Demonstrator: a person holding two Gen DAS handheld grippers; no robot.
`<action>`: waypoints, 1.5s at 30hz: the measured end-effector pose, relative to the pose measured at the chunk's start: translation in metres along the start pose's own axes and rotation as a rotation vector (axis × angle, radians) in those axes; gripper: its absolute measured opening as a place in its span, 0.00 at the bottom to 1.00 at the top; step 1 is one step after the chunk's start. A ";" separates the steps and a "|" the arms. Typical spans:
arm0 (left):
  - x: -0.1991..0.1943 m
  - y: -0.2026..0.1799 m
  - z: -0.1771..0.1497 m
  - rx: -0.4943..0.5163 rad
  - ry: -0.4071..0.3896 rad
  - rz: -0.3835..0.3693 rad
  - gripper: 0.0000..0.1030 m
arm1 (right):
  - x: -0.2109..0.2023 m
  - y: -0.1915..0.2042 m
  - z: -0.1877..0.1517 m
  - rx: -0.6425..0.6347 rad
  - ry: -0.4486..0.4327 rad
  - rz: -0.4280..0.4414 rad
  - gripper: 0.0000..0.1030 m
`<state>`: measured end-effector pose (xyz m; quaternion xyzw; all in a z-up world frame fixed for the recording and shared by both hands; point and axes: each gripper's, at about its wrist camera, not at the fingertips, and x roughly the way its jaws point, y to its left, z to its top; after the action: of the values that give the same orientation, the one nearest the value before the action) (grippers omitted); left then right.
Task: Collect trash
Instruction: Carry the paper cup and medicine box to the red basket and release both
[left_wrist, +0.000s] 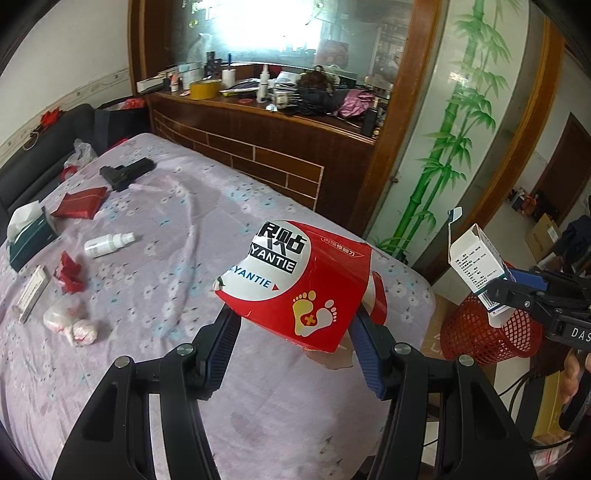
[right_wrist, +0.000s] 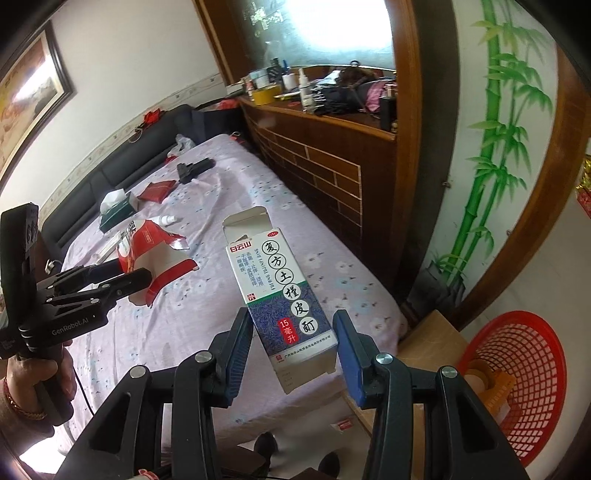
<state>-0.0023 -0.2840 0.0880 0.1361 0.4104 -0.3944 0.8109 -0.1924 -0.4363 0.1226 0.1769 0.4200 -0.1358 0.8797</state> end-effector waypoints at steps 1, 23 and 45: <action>0.001 -0.004 0.001 0.006 0.000 -0.004 0.57 | -0.001 -0.002 -0.001 0.004 -0.001 -0.003 0.46; 0.019 -0.095 0.018 0.164 0.007 -0.130 0.57 | -0.062 -0.077 -0.036 0.159 -0.065 -0.146 0.46; 0.032 -0.229 0.016 0.344 0.026 -0.299 0.57 | -0.140 -0.169 -0.108 0.364 -0.094 -0.323 0.47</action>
<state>-0.1541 -0.4592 0.0966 0.2152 0.3629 -0.5725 0.7030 -0.4184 -0.5297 0.1362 0.2566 0.3701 -0.3560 0.8188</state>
